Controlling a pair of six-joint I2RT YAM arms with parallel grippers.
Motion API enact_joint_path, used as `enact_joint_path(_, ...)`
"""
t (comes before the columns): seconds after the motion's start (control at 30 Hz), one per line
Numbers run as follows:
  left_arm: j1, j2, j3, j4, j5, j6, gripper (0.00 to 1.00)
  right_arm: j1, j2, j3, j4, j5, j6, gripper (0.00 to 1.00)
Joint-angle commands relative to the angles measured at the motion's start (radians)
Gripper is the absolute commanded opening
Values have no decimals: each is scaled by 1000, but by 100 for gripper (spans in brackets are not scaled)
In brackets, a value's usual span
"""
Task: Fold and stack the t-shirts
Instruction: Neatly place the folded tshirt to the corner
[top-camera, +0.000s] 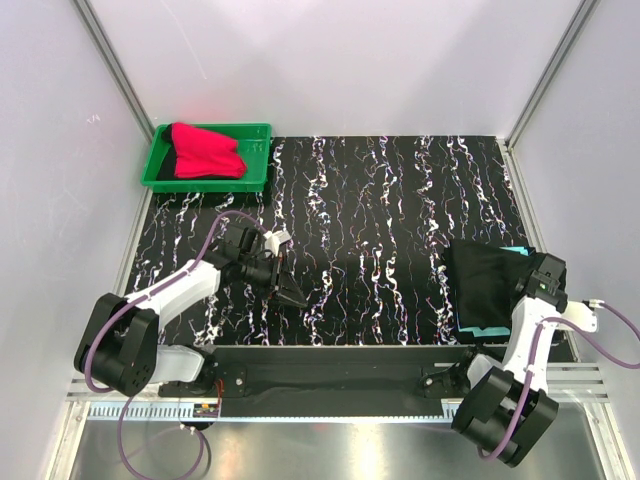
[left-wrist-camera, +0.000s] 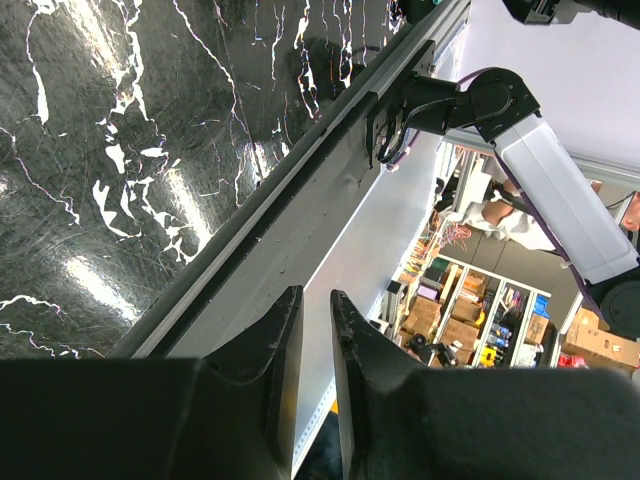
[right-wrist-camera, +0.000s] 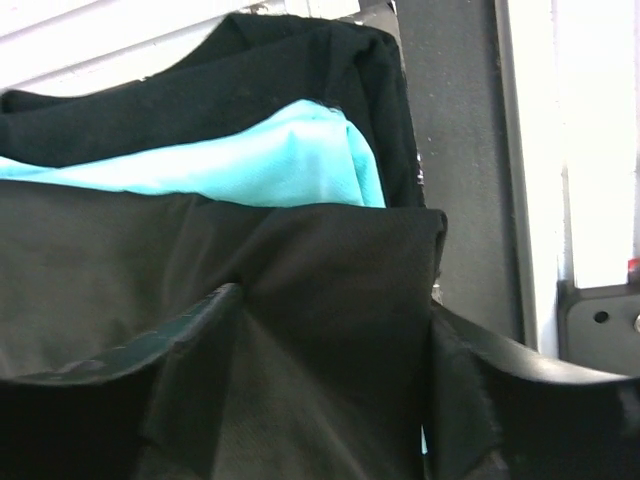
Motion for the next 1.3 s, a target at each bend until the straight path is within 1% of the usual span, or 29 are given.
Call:
enact_joint_path(0.0,8,-23,20,-4,35,-6,21,-7,0,-13,54,61,15,68)
enact_joint_path(0.13,6,-29,17,-7,35,-6,21,-7,-7,-35,60,70,29,67)
enact_joint_path(0.17,6,-29,15,-7,38,-6,21,-7,-6,-38,61,72,30,69)
enact_joint_path(0.23,8,-31,14,-9,41,-3,21,-7,-4,-42,61,74,36,69)
enact_joint_path(0.27,6,-34,14,-10,39,-4,21,-7,-4,-42,62,74,33,66)
enact_joint_path(0.33,6,-34,12,-10,43,-4,21,-7,-3,-33,67,81,23,49)
enact_joint_path(0.37,6,-34,12,-12,40,-3,21,-7,-4,-24,65,81,0,31)
enact_joint_path(0.4,6,-34,12,-12,41,-1,21,-7,-7,-1,65,83,-16,23)
enact_joint_path(0.47,6,-29,11,-10,38,4,21,-7,-10,23,65,95,-51,14)
enact_joint_path(0.53,6,-25,12,-10,39,8,21,-7,-4,71,65,104,-86,8)
enact_joint_path(0.6,6,-17,14,-12,41,13,21,-7,9,120,64,106,-146,5)
enact_joint_path(0.7,8,-11,17,-12,44,19,21,-7,22,168,64,136,-209,4)
enact_joint_path(0.77,8,-9,14,-12,46,23,21,-7,29,179,64,146,-243,6)
enact_joint_path(0.83,6,-3,11,-10,49,25,21,-7,31,171,64,152,-254,11)
enact_joint_path(0.97,6,4,11,-12,59,28,21,-7,25,119,64,141,-248,13)
enact_joint_path(1.0,6,3,9,-10,62,28,21,-5,17,113,70,140,-247,17)
enact_joint_path(1.03,6,-2,9,-12,61,27,21,-7,11,113,68,144,-247,17)
enact_joint_path(1.07,6,-3,8,-10,59,25,21,-7,11,114,67,159,-243,33)
enact_joint_path(1.1,6,-5,9,-10,62,25,21,-7,16,117,65,158,-246,46)
enact_joint_path(1.17,6,-5,4,-10,64,25,21,-7,38,131,27,143,-237,62)
enact_joint_path(1.2,8,-3,6,-10,64,25,21,-7,72,164,-16,147,-206,68)
enact_joint_path(1.23,6,-3,7,-10,67,25,21,-7,89,183,-69,144,-183,70)
enact_joint_path(1.27,8,-3,11,-12,69,25,21,-7,104,201,-74,105,-201,72)
